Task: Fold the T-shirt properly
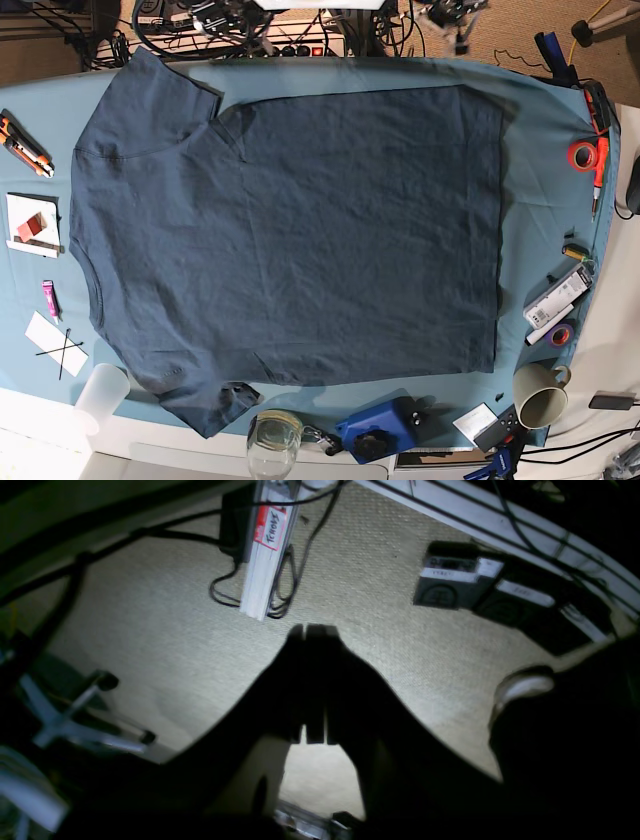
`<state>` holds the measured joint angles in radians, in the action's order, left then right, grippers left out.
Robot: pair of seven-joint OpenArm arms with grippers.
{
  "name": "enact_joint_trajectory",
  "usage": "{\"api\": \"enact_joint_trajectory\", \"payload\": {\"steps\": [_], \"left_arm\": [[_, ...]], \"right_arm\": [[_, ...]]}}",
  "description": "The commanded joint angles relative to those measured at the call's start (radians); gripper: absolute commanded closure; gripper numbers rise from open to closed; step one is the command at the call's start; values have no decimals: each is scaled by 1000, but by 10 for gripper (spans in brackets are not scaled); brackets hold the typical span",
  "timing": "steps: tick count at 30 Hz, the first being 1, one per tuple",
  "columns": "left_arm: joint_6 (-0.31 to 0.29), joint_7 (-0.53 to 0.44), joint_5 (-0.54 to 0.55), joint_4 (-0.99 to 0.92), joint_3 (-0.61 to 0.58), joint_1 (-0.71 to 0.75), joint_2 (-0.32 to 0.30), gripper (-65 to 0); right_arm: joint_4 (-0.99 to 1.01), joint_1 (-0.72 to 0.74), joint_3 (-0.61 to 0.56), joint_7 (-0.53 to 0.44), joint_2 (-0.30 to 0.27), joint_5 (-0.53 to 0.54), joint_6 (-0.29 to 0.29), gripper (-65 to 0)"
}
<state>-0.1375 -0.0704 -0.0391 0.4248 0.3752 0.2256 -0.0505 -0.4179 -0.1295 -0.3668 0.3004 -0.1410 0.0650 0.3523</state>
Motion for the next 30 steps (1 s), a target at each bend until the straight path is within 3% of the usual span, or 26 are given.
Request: {"api": "enact_joint_trajectory", "payload": {"steps": [1, 3, 9, 18, 23, 30], "left_arm": [[17, -8, 1, 25, 0, 22, -10, 0], [41, -7, 2, 72, 0, 60, -25, 0], [35, -3, 66, 271, 0, 192, -54, 0], [35, 101, 201, 639, 0, 423, -55, 0], [36, 135, 201, 841, 0, 552, -55, 0], [36, 188, 201, 1168, 0, 743, -55, 0]], "right_arm": [[-29, -16, 0, 19, -19, 19, 5, 0], [-88, -44, 0, 50, -46, 44, 5, 0], [-285, -159, 0, 117, -140, 137, 5, 0], [-610, -362, 12, 231, -268, 242, 4, 0], [-797, -489, 118, 325, -291, 314, 5, 0], [-1056, -672, 361, 466, -291, 493, 28, 0]]}}
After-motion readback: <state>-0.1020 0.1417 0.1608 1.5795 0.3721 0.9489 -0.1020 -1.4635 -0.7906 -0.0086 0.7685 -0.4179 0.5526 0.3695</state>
